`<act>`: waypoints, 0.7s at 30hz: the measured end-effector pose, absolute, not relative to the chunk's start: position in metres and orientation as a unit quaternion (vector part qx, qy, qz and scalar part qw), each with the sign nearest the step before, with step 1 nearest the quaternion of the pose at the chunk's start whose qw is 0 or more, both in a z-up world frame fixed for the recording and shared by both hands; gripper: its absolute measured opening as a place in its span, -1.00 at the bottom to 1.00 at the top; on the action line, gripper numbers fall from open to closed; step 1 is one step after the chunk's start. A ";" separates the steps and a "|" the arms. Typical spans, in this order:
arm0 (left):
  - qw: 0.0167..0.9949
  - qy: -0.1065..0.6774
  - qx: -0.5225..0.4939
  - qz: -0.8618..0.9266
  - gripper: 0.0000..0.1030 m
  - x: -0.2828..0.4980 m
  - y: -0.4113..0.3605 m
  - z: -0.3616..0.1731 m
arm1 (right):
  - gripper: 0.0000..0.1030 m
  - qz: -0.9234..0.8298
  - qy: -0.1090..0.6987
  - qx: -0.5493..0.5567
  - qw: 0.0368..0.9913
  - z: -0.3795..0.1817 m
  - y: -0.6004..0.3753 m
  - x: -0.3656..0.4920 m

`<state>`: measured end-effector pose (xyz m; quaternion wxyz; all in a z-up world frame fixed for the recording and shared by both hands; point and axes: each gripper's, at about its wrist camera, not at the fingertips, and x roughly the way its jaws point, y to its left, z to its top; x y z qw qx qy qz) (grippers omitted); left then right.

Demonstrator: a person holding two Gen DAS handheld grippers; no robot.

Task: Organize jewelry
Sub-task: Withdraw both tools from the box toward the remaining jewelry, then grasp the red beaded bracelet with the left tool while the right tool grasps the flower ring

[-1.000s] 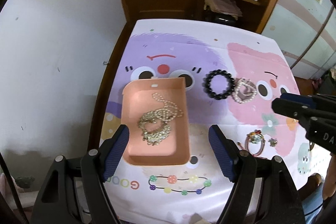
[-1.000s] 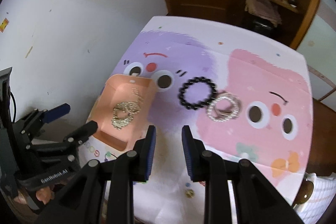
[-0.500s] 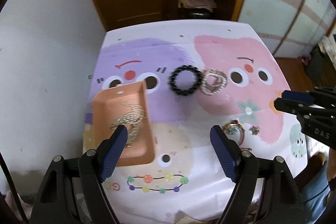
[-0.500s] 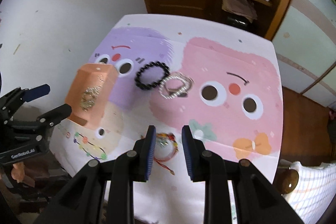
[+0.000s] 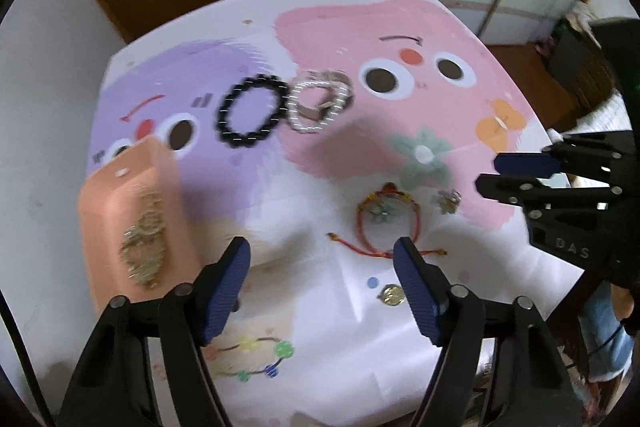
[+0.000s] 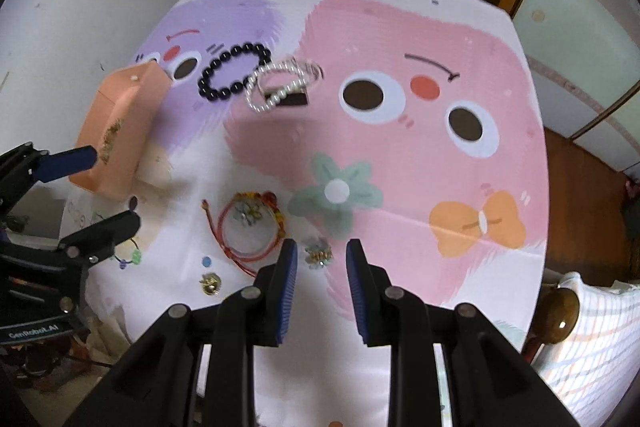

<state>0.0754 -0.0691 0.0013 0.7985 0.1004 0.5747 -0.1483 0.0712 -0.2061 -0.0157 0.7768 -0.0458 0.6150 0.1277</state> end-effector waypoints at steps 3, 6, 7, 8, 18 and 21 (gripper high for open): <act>0.801 0.554 0.129 -0.184 0.39 0.069 -0.080 -0.010 | -0.51 0.136 0.619 -0.041 0.773 -0.028 -0.208 0.068; 0.802 0.534 0.165 -0.212 0.29 0.060 -0.091 -0.021 | -0.51 0.145 0.620 -0.037 0.770 -0.040 -0.208 0.064; 0.800 0.530 0.172 -0.222 0.22 0.058 -0.095 -0.025 | -0.51 0.146 0.620 -0.037 0.770 -0.043 -0.208 0.063; 0.797 0.530 0.177 -0.229 0.11 0.058 -0.098 -0.029 | -0.51 0.148 0.619 -0.039 0.770 -0.048 -0.208 0.061; 0.776 0.554 0.160 -0.257 -0.29 0.076 -0.109 -0.052 | -0.51 0.154 0.621 -0.060 0.766 -0.075 -0.197 0.063; 0.772 0.556 0.162 -0.263 -0.34 0.077 -0.112 -0.055 | -0.54 0.153 0.615 -0.061 0.771 -0.074 -0.196 0.065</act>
